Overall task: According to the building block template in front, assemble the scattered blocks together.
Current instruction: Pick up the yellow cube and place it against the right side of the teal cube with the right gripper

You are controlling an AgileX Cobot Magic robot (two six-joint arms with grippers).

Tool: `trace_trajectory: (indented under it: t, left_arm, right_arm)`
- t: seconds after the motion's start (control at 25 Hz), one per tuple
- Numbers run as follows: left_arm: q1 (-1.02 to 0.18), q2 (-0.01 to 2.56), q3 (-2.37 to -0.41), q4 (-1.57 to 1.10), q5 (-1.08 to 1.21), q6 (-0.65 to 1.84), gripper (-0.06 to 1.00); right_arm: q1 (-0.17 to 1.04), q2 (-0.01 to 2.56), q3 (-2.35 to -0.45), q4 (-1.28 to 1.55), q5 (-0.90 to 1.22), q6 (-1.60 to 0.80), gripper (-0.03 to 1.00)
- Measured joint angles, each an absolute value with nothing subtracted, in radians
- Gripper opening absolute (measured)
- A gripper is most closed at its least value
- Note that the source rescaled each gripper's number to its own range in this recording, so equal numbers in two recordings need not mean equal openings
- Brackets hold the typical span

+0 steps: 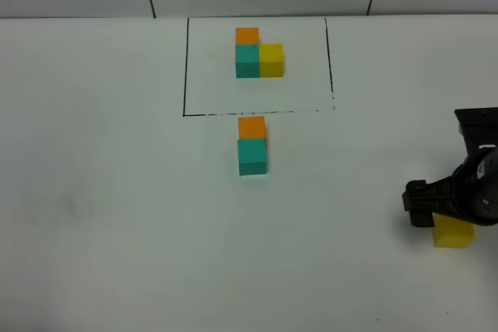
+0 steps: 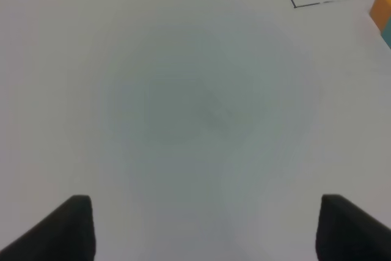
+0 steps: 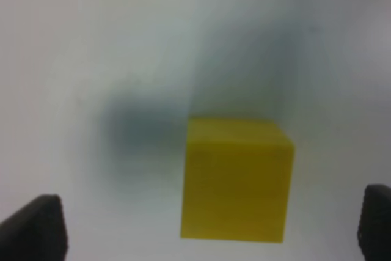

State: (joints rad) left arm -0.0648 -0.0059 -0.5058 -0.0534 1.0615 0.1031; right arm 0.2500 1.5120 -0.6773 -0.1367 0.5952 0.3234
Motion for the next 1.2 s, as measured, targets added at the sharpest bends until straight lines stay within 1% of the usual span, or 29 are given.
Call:
trace_trajectory:
  t: [0.2,0.36,0.64,1.0,1.12,1.2]
  left_arm:
    - [-0.065,-0.006,-0.506,-0.053,1.062,0.103,0.69]
    - [-0.065,-0.006,-0.506,-0.053,1.062,0.103,0.69]
    - [-0.065,-0.006,-0.506,-0.053,1.062,0.103,0.69]
    - [-0.065,-0.006,-0.506,-0.053,1.062,0.103,0.69]
    - [-0.065,-0.006,-0.506,-0.053,1.062,0.103,0.69]
    - [-0.065,-0.006,-0.506,-0.053,1.062,0.101,0.69]
  right_arm:
    - [0.21,1.512,-0.664,-0.107,0.573,0.273,0.91]
    - [0.206,1.539,-0.664,-0.058,0.567,0.213,0.89]
    - [0.206,1.62,-0.664,-0.039,0.559,0.192,0.86]
    - [0.206,1.682,-0.664,-0.039,0.519,0.187,0.74]
    - [0.206,1.684,-0.664,-0.039,0.514,0.188,0.69]
    - [0.206,1.685,-0.664,-0.039,0.514,0.197,0.63]
